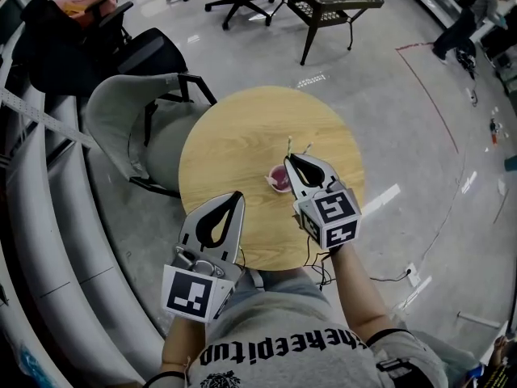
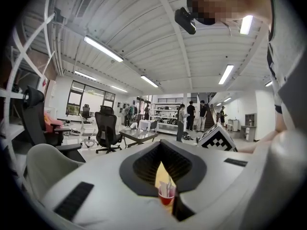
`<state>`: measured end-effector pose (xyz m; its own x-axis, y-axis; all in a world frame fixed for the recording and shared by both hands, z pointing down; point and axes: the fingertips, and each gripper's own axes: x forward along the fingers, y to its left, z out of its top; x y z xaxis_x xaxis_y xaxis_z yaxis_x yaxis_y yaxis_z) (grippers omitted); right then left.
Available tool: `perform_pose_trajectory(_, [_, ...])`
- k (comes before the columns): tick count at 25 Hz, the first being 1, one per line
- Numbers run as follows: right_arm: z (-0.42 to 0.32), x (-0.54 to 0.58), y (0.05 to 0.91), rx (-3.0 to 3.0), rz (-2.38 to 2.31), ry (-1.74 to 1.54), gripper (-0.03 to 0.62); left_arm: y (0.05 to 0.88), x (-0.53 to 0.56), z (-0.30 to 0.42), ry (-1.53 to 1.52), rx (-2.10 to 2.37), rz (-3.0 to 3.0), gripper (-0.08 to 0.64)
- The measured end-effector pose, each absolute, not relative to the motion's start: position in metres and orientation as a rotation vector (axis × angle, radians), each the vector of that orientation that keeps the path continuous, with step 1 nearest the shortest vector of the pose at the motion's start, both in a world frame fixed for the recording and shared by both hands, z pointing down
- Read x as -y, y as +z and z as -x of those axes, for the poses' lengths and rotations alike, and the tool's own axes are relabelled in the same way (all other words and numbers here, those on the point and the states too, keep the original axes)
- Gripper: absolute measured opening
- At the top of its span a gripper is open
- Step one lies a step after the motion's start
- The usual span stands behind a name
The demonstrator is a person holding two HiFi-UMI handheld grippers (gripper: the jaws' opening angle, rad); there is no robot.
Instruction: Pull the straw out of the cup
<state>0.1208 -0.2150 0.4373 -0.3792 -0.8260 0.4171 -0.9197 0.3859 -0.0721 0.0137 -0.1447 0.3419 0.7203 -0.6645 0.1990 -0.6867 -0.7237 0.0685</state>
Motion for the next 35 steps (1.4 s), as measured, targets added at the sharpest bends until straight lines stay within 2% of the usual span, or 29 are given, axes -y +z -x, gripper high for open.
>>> perform_pose_trajectory(7, [-0.132,0.192,0.415,2.324,-1.637,0.419,0.046,0.323,0.139,-0.025,0.109,1.018,-2.885,0.026])
perform_pose_trajectory(35, [-0.13,0.101,0.34,2.262,-2.042,0.318,0.046,0.309,0.102,-0.048,0.061,0.507,-3.041,0.026])
